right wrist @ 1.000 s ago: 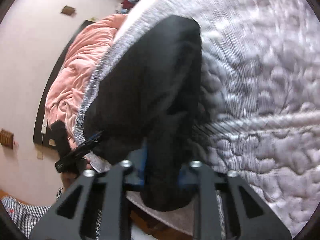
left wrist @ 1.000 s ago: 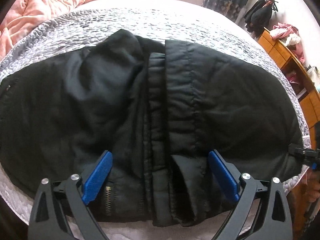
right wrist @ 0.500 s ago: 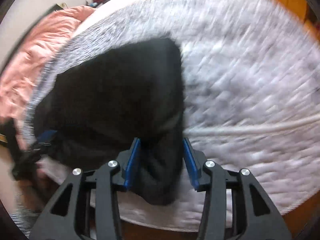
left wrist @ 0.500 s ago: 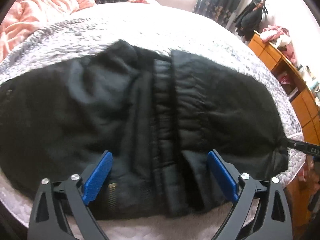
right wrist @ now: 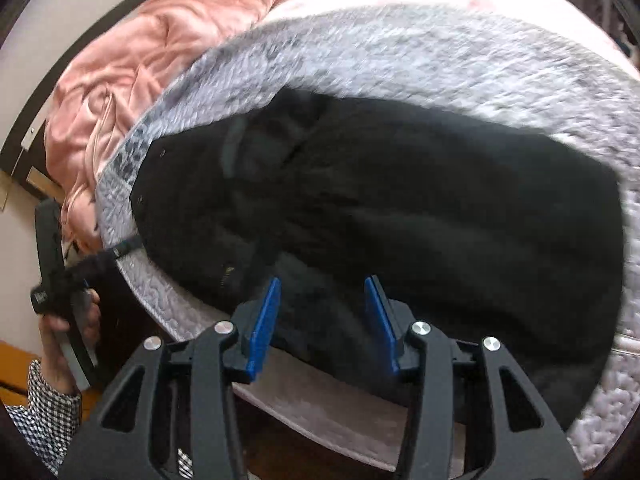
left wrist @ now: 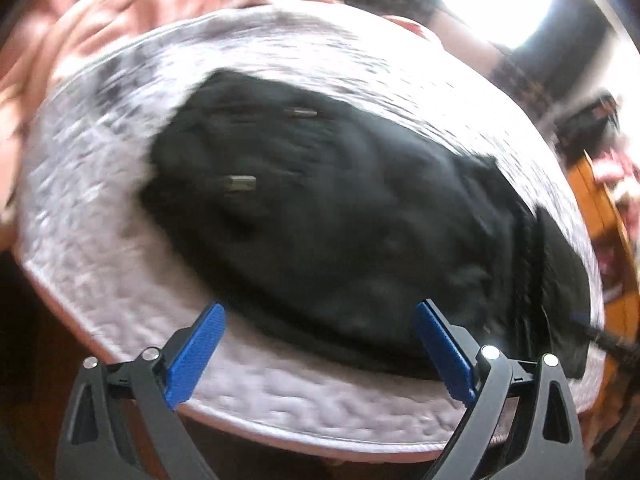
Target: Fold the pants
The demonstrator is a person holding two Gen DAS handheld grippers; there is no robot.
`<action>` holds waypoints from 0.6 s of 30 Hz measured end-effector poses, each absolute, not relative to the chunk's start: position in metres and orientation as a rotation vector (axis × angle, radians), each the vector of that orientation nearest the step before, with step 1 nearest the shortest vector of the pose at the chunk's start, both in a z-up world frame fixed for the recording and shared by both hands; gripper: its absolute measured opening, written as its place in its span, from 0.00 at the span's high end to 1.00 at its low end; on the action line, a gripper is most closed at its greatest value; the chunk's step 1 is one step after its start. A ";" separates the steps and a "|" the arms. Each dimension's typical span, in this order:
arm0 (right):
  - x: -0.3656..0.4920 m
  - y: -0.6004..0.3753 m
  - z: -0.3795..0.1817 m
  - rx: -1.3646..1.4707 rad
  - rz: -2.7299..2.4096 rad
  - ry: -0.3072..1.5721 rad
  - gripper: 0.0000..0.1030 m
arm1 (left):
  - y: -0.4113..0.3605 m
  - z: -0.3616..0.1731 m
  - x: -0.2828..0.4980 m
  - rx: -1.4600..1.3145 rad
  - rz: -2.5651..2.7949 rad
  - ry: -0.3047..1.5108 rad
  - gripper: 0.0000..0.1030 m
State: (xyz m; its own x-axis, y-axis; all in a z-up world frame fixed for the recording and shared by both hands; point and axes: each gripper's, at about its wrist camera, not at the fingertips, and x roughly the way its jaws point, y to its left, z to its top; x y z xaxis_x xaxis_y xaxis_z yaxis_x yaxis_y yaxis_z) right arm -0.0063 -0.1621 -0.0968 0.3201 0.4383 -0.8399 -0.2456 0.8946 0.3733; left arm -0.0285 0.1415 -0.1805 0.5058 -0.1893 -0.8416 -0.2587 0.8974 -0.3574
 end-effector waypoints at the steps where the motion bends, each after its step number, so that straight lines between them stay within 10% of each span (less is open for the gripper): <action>1: -0.001 -0.154 -0.104 0.188 0.452 1.182 0.58 | 0.157 -0.185 -0.032 -0.528 0.055 1.050 0.07; 18: 0.001 -0.149 -0.135 0.138 0.410 1.241 0.46 | 0.237 -0.244 -0.004 -1.139 -0.150 0.871 0.10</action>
State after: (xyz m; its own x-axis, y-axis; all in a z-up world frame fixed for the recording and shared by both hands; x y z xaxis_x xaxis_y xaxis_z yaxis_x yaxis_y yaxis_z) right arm 0.0013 -0.1488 -0.1348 0.2620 0.3761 -0.8888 -0.2282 0.9190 0.3216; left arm -0.0036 0.2368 -0.2441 0.6727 -0.5192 -0.5272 -0.3124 0.4466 -0.8384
